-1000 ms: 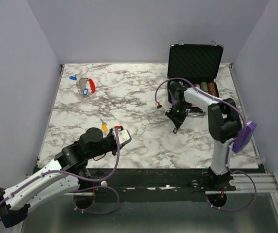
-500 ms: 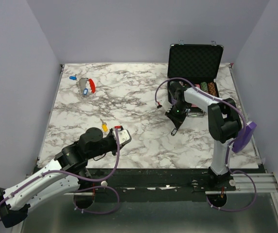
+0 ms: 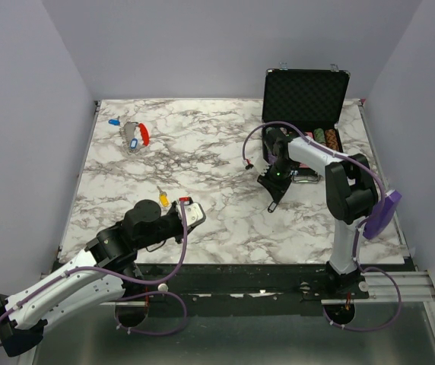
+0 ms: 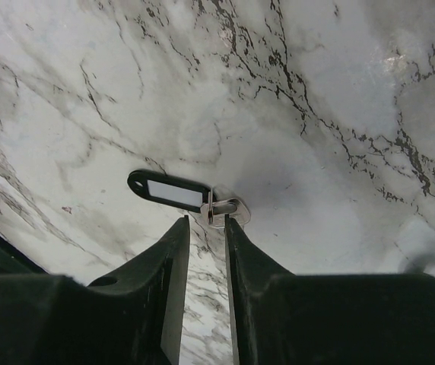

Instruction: Put the keys on the keyring

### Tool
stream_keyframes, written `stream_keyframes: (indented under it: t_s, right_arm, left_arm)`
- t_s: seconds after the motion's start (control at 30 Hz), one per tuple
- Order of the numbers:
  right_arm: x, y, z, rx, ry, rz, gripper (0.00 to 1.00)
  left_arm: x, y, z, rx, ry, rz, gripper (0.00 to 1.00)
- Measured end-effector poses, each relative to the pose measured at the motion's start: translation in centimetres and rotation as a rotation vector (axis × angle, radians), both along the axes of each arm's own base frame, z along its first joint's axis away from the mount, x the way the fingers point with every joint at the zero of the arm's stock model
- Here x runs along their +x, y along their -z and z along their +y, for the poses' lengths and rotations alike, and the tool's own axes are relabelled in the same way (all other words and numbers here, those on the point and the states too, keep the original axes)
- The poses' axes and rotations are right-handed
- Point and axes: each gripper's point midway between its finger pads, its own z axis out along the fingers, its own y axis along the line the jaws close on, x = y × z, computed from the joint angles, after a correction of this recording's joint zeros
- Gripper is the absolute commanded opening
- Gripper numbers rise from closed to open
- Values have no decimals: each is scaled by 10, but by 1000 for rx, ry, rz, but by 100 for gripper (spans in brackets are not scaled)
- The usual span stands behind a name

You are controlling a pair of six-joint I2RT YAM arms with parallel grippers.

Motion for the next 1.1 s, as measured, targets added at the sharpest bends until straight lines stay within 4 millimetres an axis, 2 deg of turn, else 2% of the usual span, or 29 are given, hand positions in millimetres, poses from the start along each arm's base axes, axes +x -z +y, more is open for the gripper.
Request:
stream_keyframes:
  t_s: [0.2,0.27,0.4,0.5,0.6,0.7,0.8,0.93,1.1]
  right_arm:
    - [1,-3,0,4,1,-8,41]
    - [2,-8,2,13,4,-21,43]
    - [12,-33,9,89,19,-77,44]
    - [17,-64,15,200,42,-132,47]
    - [20,-105,19,359,71,-211,55]
    - [17,-142,23,517,88,-283,63]
    - [9,-164,30,665,103,-316,73]
    - [-4,-171,41,846,144,-258,75]
    - [-16,-169,49,967,164,-163,75]
  left_arm:
    - [0,0,0,0,0,0,31]
    - [0,0,0,0,-1,0,40]
    - [0,-4,2,-20,-17,5,71]
    - [7,-14,9,-76,-74,8,91]
    - [17,-31,17,-175,-153,20,99]
    - [31,-51,26,-303,-250,47,99]
    - [47,-54,33,-372,-343,114,99]
    - [75,-40,45,-395,-482,231,99]
    - [133,-37,83,-476,-697,378,99]
